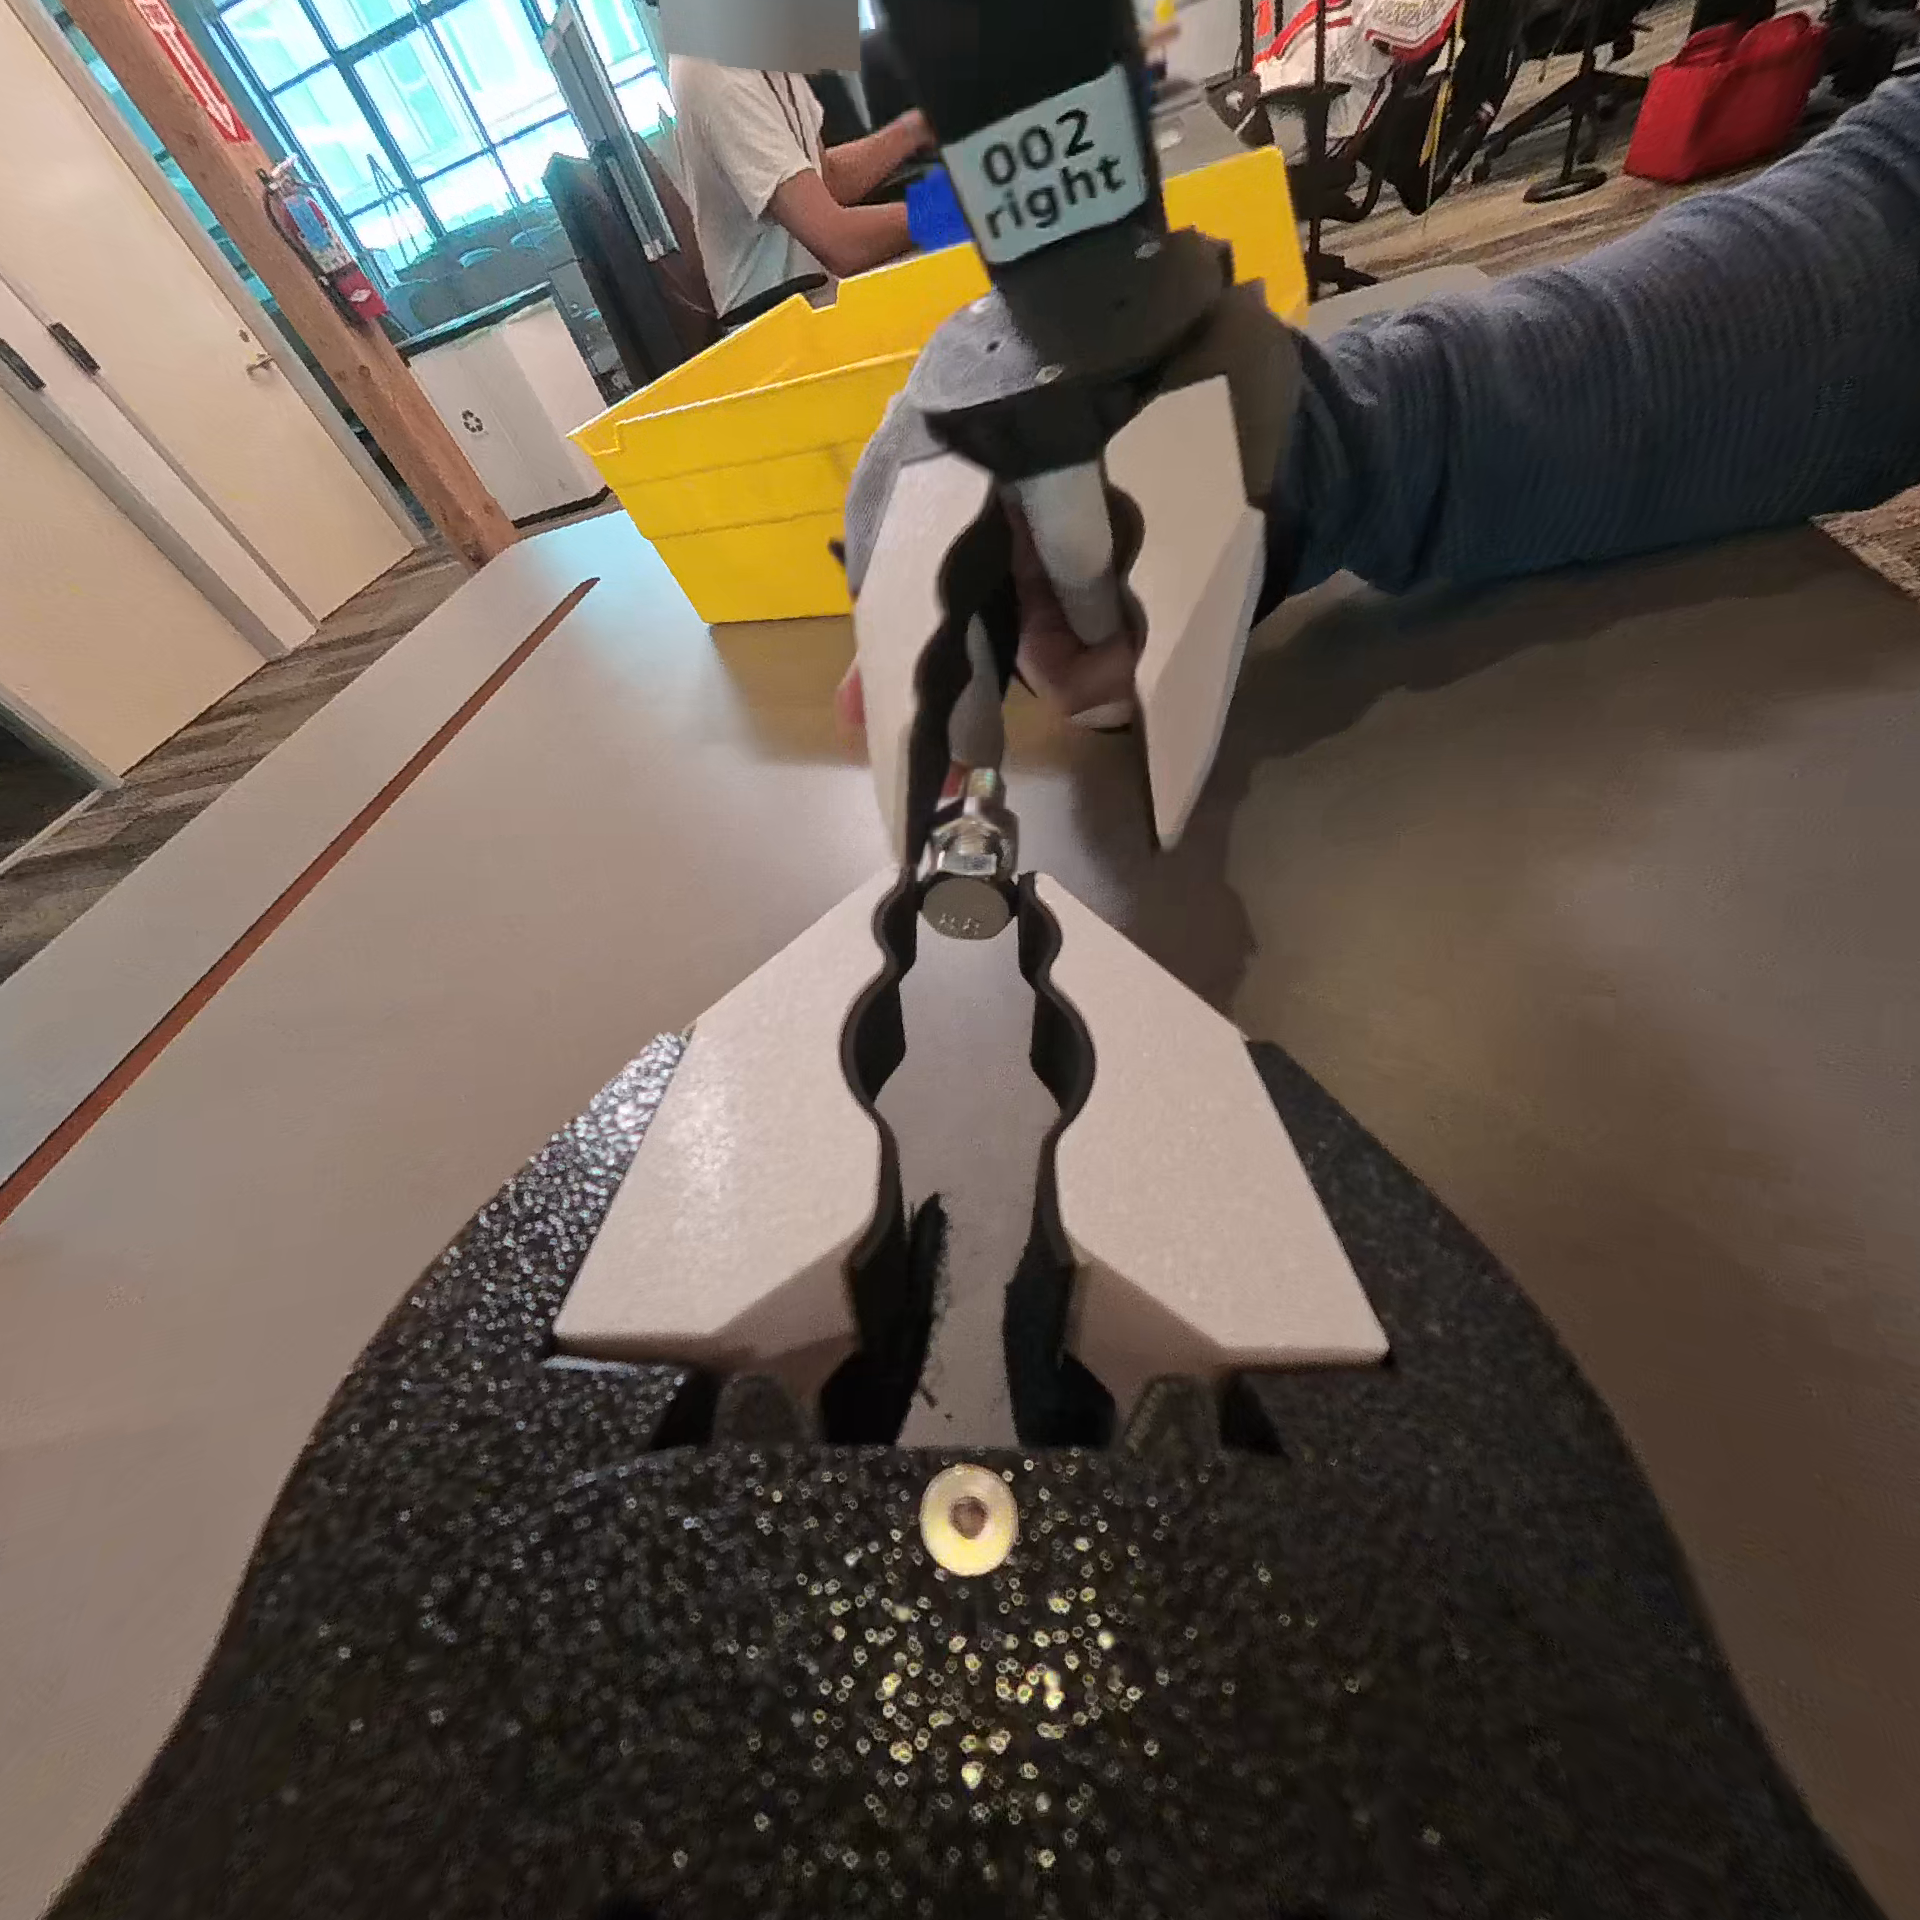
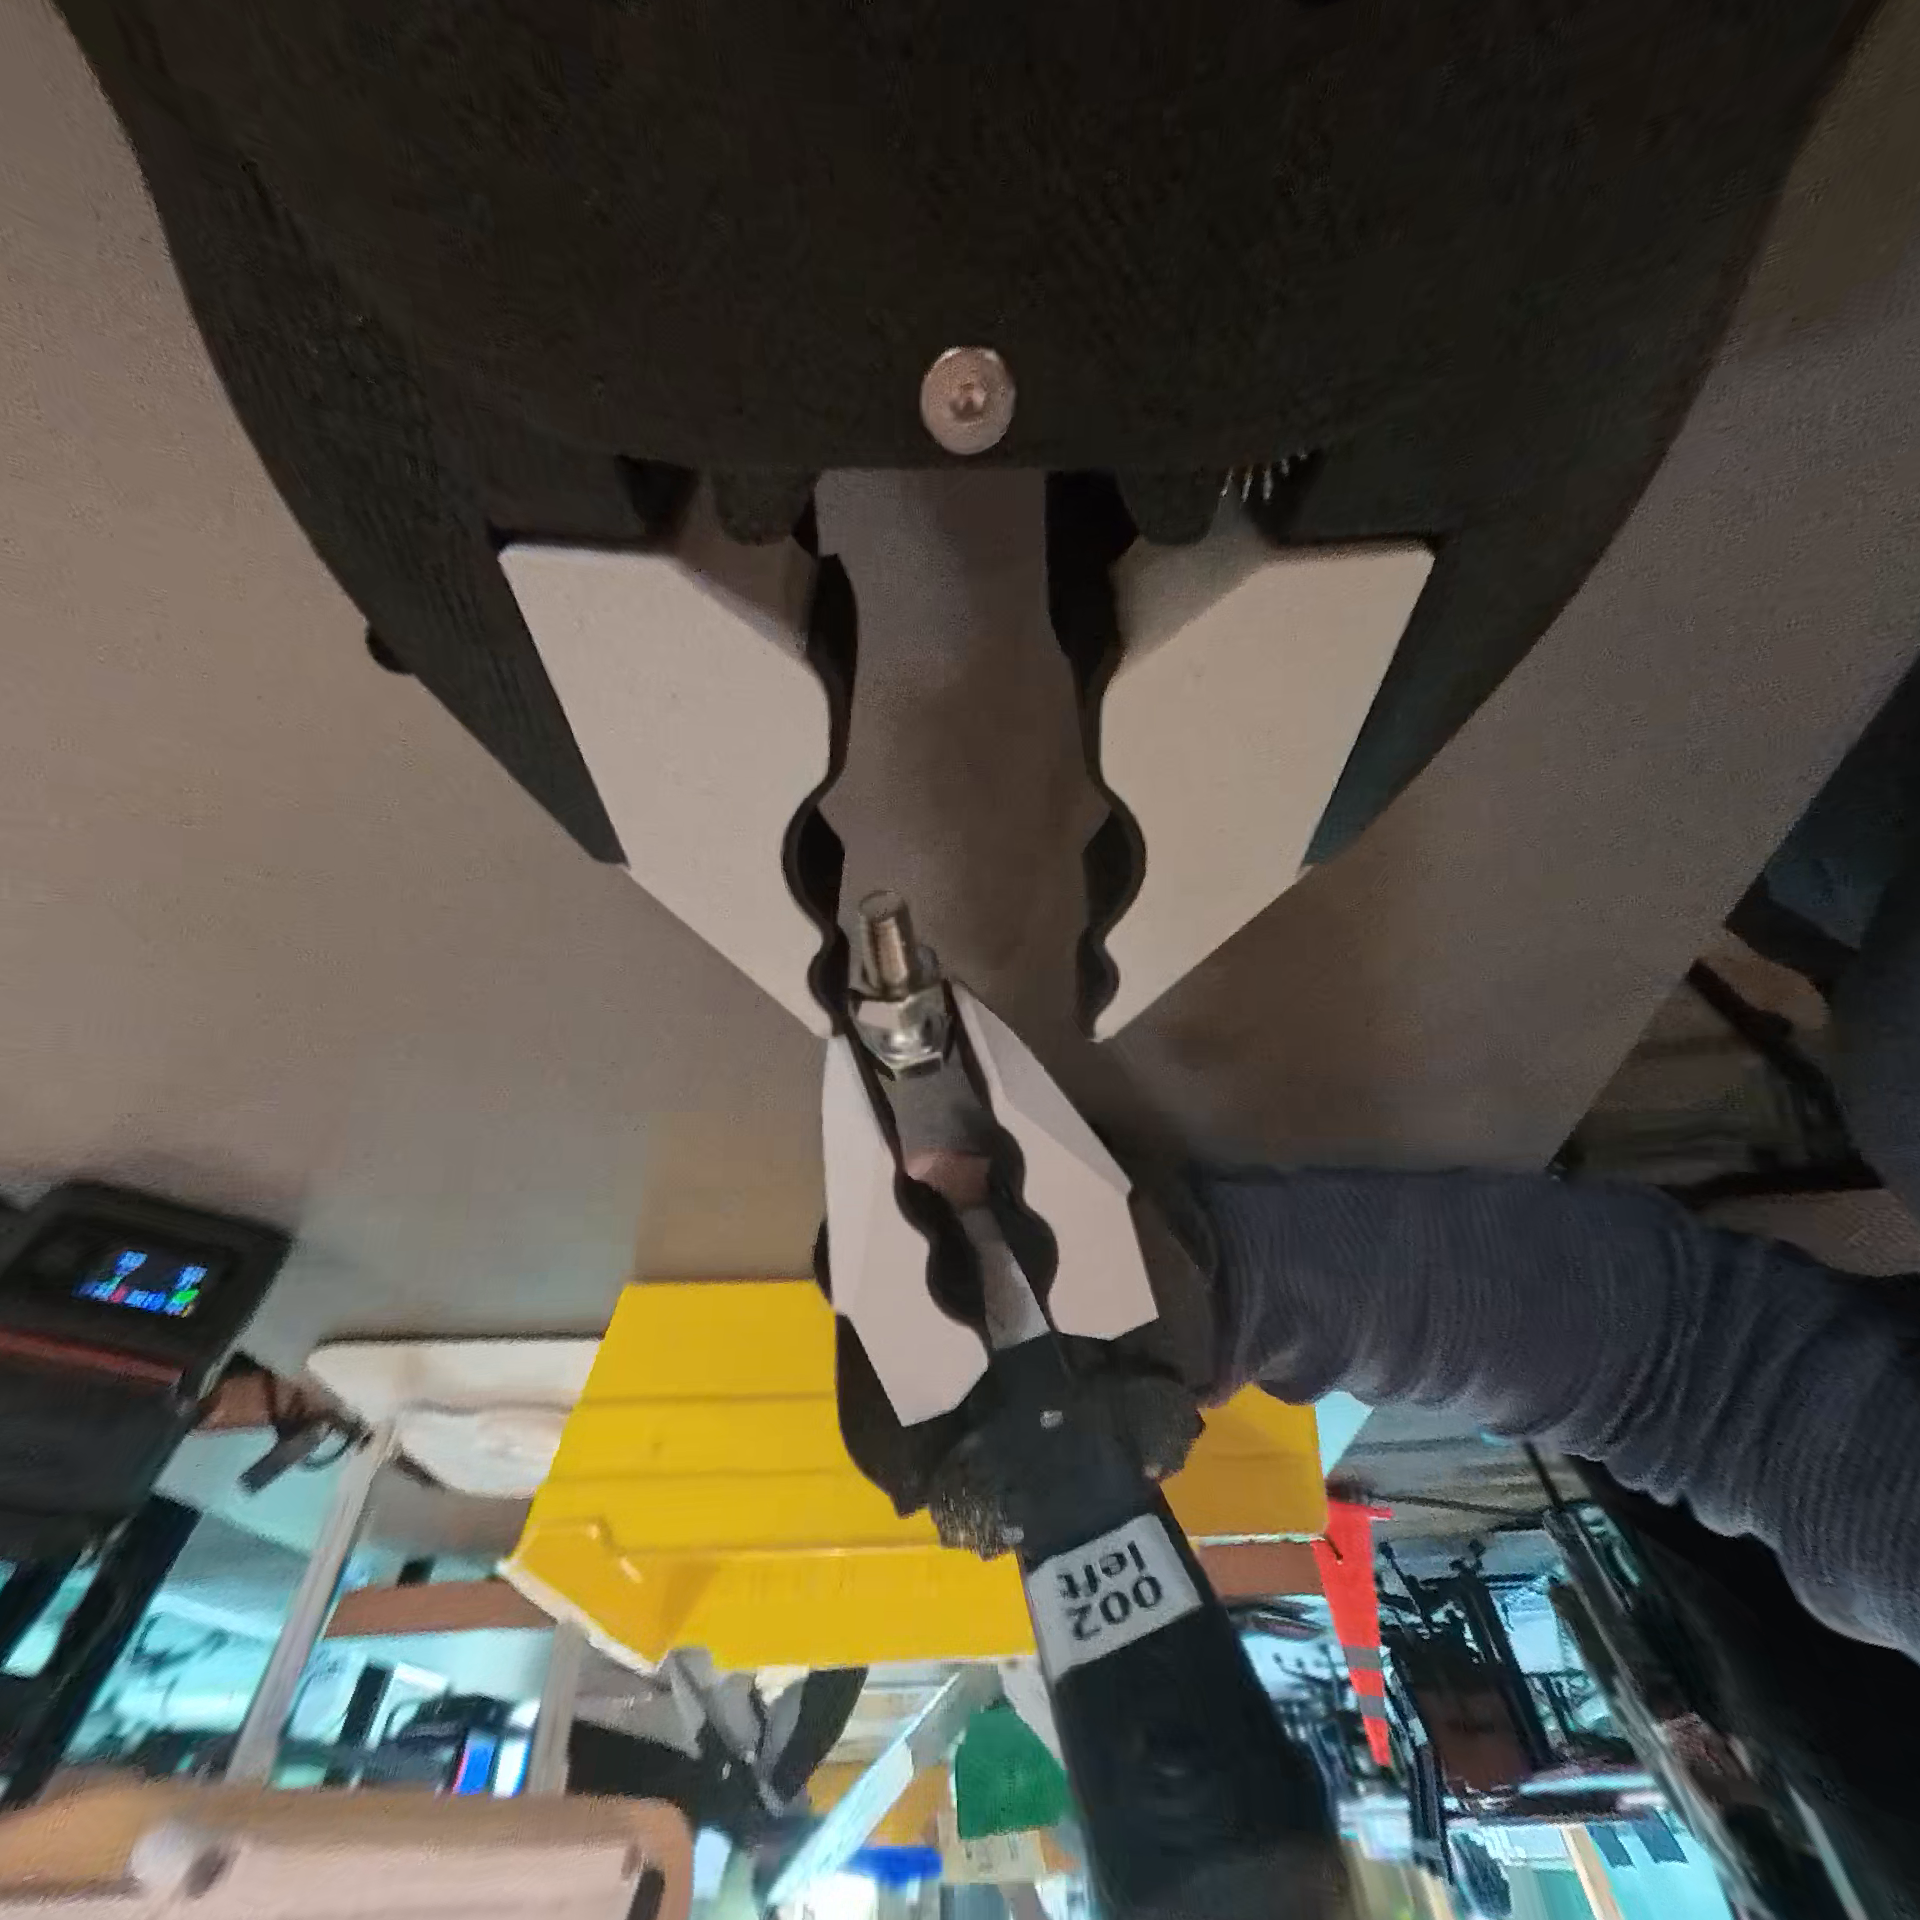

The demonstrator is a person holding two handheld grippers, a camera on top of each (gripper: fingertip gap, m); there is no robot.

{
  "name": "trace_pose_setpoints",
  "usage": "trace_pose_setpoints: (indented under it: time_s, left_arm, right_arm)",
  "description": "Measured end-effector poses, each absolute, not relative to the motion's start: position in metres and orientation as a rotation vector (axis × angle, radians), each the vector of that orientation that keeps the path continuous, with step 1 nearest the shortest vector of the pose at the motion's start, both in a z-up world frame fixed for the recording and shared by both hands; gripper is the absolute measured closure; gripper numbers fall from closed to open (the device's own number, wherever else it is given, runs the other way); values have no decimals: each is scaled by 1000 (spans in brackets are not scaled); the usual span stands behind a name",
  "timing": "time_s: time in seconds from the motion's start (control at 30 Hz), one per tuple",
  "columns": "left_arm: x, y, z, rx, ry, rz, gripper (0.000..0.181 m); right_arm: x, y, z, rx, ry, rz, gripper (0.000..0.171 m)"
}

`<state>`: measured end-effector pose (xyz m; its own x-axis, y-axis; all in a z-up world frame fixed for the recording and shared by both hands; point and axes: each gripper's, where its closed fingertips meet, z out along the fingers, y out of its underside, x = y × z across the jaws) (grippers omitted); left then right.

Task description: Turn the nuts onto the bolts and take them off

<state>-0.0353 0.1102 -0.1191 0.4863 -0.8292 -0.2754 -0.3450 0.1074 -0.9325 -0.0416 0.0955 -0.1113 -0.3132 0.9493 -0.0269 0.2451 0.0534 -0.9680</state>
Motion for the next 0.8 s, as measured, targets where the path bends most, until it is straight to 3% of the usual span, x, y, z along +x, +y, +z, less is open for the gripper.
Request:
trace_pose_setpoints:
  time_s: [0.07,0.33,0.47,0.57,0.8]
  left_arm:
    - [-36,112,-120,-1497,1070,-485,164]
    - [-37,112,-117,-1486,1055,-497,164]
    - [-37,110,-115,-1475,1057,-511,164]
    - [-37,111,-117,-1488,1055,-507,164]
    - [-37,111,-116,-1483,1052,-504,164]
  right_arm:
    - [-37,86,-90,-1080,-1598,1376,139]
    - [-35,101,-126,-1449,-1661,1421,125]
    - [-39,94,-111,-1259,-1646,1383,122]
    - [-35,88,-80,-1098,-1533,1487,128]
    - [-38,95,-123,-1430,-1648,1483,116]
